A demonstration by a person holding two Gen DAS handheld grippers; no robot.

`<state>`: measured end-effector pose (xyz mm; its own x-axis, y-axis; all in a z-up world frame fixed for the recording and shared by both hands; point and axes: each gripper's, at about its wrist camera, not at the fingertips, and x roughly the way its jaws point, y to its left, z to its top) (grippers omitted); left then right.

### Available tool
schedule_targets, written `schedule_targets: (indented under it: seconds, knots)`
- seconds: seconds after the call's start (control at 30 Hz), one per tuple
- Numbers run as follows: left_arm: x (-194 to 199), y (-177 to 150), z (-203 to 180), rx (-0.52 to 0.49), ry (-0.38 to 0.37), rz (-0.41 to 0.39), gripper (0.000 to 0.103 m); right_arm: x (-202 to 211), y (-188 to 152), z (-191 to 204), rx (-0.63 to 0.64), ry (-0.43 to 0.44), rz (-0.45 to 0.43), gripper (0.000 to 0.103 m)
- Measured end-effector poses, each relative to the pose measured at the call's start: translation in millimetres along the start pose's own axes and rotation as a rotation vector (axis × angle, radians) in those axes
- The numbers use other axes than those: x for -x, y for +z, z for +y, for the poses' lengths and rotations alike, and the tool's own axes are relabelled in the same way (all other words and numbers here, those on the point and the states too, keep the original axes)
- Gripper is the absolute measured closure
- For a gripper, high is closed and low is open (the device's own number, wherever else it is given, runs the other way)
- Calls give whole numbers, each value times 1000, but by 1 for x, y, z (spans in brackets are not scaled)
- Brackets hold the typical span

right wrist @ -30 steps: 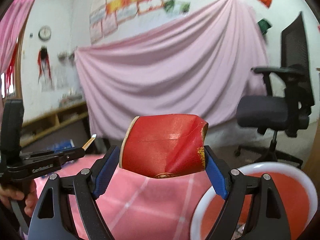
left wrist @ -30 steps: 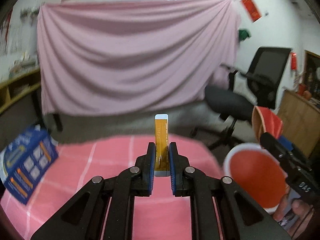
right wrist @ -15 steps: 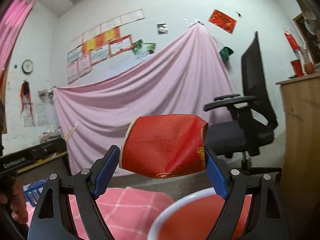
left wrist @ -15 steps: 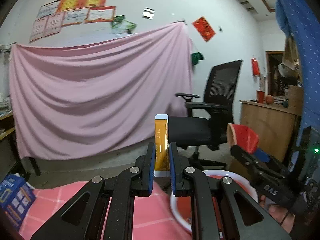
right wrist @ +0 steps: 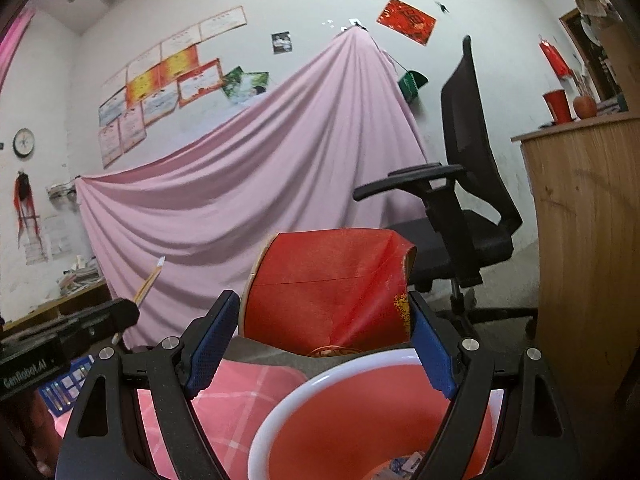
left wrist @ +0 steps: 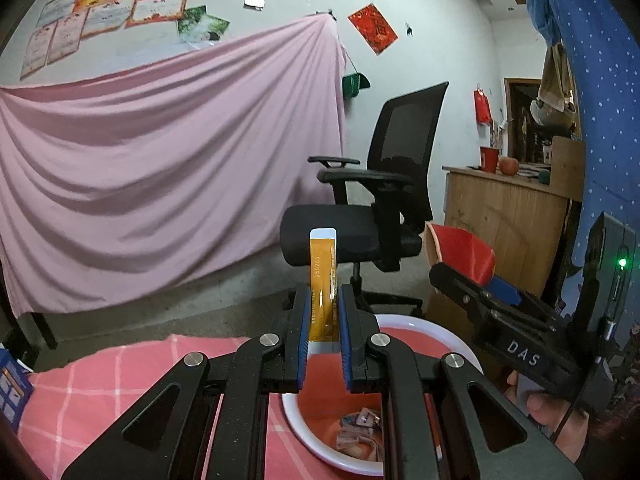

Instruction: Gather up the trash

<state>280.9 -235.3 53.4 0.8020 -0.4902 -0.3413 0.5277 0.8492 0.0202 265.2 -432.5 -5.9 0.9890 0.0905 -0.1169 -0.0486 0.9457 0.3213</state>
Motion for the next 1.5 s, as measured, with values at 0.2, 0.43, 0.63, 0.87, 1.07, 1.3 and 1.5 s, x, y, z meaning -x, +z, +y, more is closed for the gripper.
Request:
schedule_targets:
  seconds: [0.2,0.43,0.63,0.87,1.07,1.3,1.5]
  knots:
    - [-12,-6,0,27,-17,56,92,-6,-3,-6,-20,-12,50,21]
    - [-21,-8,1,56,-40,108,92,-14,-7,-13,-46,-26,107,20]
    - [-26,-9,2,68,-52,153,92,-19,-11,-18,-60,-44,153,17]
    - [-27,-13,8,84,-45,174,92,-23,-12,-17,-53,-51,178,17]
    - [-21,-15,19,117,-35,170,78,-22,-12,-14,-49,-60,174,17]
    - [-4,-15,36,153,0,145,67,-15,-10,-6,-29,-75,151,15]
    - [23,-19,53,186,37,100,53,0,-8,8,3,-81,116,8]
